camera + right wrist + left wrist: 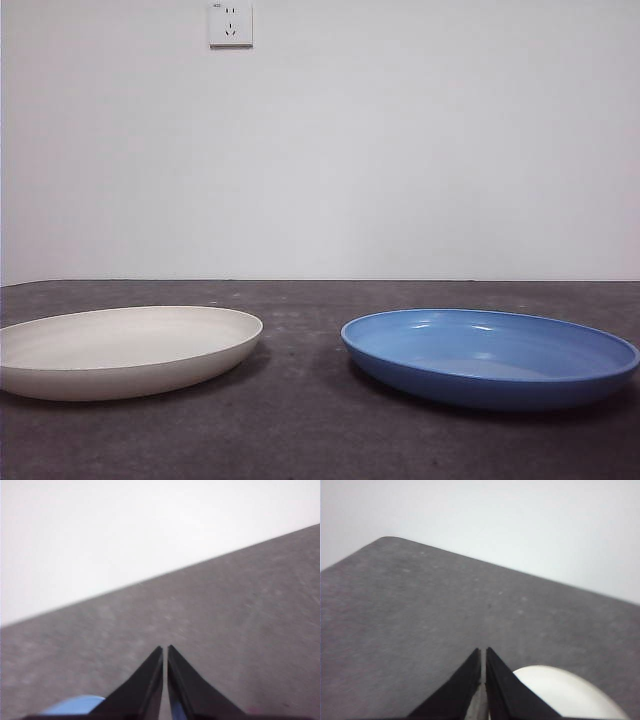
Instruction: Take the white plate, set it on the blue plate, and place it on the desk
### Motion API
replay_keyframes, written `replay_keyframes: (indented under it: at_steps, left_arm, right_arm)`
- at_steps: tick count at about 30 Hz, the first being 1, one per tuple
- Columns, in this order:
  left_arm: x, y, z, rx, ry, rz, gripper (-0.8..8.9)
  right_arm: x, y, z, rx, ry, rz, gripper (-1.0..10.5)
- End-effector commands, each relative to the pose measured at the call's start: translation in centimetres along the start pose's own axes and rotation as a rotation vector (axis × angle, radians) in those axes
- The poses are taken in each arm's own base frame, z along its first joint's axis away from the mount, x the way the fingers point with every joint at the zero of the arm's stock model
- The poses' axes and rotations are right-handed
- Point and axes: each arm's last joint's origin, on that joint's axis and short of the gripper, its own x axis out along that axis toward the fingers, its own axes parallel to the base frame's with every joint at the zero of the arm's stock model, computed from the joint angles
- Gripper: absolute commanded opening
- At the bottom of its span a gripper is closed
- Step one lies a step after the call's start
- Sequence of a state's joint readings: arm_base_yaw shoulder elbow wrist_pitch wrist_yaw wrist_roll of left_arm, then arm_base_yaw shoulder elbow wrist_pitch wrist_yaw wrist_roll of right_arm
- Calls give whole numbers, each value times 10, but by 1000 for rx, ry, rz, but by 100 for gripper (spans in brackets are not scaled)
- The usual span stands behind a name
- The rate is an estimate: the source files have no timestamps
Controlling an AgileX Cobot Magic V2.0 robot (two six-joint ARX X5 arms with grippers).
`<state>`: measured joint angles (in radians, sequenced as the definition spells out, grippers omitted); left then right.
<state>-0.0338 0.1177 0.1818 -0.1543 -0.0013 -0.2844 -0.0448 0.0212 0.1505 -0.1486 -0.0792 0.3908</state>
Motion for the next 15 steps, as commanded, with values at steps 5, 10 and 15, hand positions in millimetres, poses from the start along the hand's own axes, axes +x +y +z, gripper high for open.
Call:
replay_keyframes:
  at_steps: [5, 10, 15]
  left_arm:
    - [3, -19, 43, -68, -12, -93, 17]
    - [12, -37, 76, -75, 41, -240, 17]
    - [21, -53, 105, -75, 141, -337, 17]
  right_arm:
    - [-5, 22, 36, 80, 81, 97, 10]
    - [-2, 36, 58, 83, 210, 168, 10]
    - [8, 51, 75, 84, 341, 256, 10]
